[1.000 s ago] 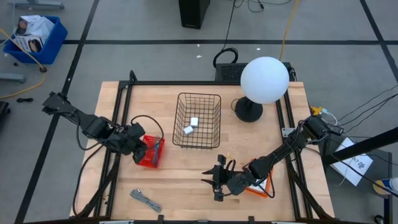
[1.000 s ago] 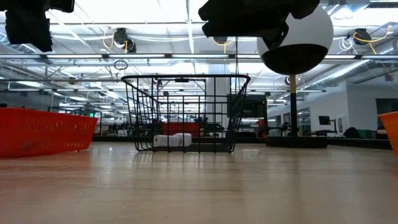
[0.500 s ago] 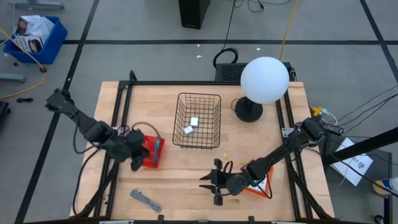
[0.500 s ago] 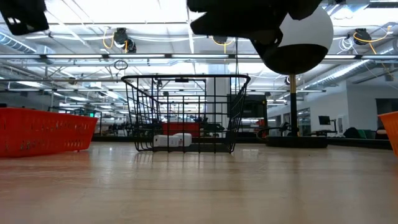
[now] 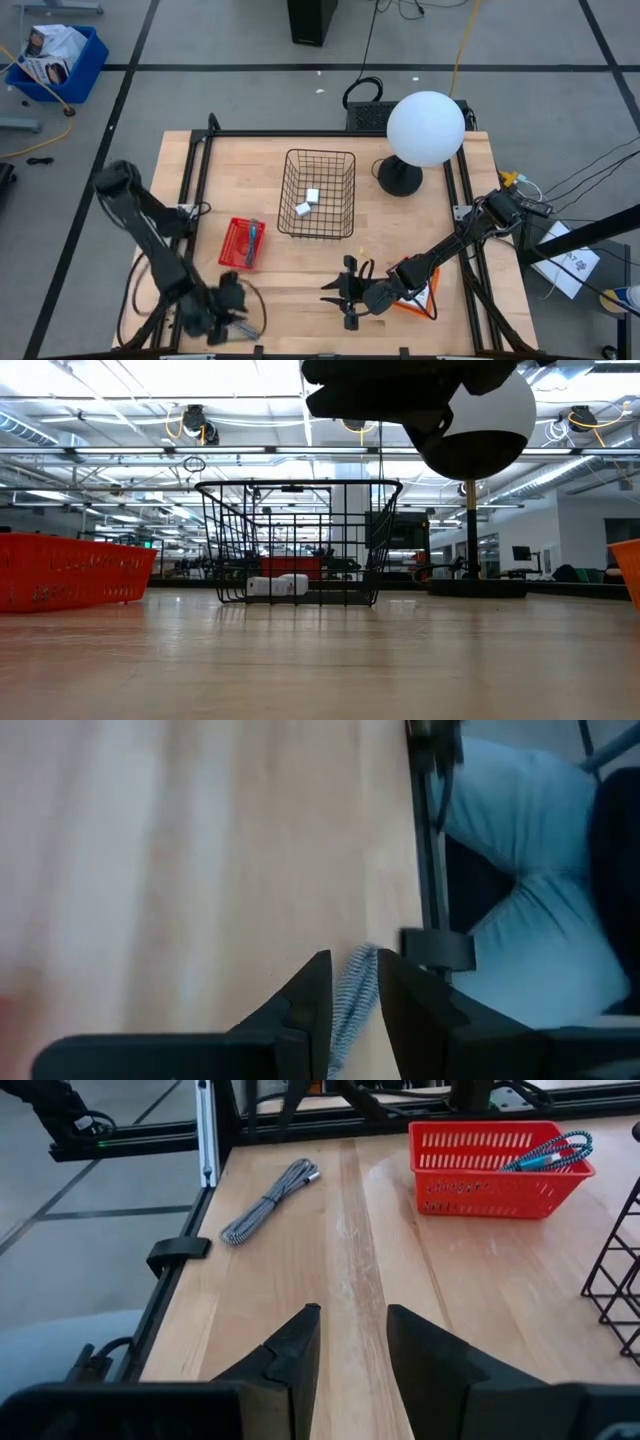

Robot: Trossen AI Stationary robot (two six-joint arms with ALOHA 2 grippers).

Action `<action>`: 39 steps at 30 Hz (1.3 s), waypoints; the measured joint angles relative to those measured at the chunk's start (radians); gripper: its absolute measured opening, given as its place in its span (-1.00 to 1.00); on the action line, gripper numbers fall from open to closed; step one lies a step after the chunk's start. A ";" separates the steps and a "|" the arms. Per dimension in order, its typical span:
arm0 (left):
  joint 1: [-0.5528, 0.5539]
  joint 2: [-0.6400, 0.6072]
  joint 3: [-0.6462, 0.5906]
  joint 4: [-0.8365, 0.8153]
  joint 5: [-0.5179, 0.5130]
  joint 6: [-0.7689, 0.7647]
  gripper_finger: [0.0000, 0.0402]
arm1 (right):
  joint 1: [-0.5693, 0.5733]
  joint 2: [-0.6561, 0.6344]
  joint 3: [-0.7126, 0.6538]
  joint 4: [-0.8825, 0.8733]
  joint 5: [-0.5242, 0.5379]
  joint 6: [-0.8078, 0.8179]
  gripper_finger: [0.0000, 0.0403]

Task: Pick and place items into bin
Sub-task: Put the black charger cable into the red basket

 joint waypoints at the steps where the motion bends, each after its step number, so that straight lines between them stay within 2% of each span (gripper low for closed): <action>1: -0.011 0.040 0.000 0.037 0.002 -0.015 -0.56 | 0.000 0.000 0.000 0.001 0.000 0.000 -0.46; 6: -0.041 0.198 0.000 0.179 0.003 -0.075 -0.56 | 0.000 0.000 0.000 -0.003 0.001 0.000 -0.45; 13: -0.043 0.299 0.000 0.202 0.009 -0.119 -0.56 | -0.007 0.000 0.000 -0.007 0.001 0.008 -0.47; 25: -0.045 0.296 0.000 0.265 0.031 -0.146 -0.56 | -0.011 0.000 0.000 -0.012 0.001 0.011 -0.48; 29: -0.045 0.296 0.001 0.265 0.035 -0.194 -0.56 | -0.011 0.000 0.000 -0.012 0.001 0.011 -0.48; 39: -0.050 0.296 0.000 0.247 0.035 -0.199 -0.56 | -0.020 0.034 0.000 -0.002 -0.002 0.031 -0.48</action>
